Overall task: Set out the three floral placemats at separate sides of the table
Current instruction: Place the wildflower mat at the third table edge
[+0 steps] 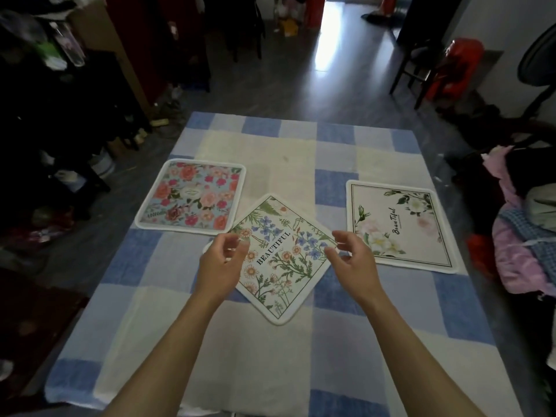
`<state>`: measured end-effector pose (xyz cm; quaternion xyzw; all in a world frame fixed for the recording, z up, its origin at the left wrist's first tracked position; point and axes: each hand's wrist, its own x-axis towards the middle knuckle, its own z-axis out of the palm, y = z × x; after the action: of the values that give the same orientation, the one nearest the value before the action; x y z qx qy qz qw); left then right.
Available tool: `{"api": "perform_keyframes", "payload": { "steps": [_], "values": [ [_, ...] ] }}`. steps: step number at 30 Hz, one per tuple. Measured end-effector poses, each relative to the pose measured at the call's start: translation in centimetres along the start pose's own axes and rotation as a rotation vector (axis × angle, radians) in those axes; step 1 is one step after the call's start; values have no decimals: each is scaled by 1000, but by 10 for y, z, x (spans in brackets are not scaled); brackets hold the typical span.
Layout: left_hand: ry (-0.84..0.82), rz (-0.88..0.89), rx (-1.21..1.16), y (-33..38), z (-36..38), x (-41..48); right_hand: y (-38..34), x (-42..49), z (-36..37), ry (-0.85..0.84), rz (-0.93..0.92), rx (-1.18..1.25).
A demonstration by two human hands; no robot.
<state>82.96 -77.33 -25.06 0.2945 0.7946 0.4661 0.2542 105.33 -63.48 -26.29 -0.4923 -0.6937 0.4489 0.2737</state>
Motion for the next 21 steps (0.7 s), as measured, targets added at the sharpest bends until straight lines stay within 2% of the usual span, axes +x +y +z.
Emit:
{"api": "perform_keyframes", "payload": {
  "steps": [7,12,21],
  "values": [
    [20,-77,-15,-21,15,27,9,44,14,-42,-8,-92],
    [15,-225,-27,-40,37,47,23,80,22,-42,16,-155],
    [264,-467,49,-74,41,65,51,141,53,-217,-75,-424]
  ]
}}
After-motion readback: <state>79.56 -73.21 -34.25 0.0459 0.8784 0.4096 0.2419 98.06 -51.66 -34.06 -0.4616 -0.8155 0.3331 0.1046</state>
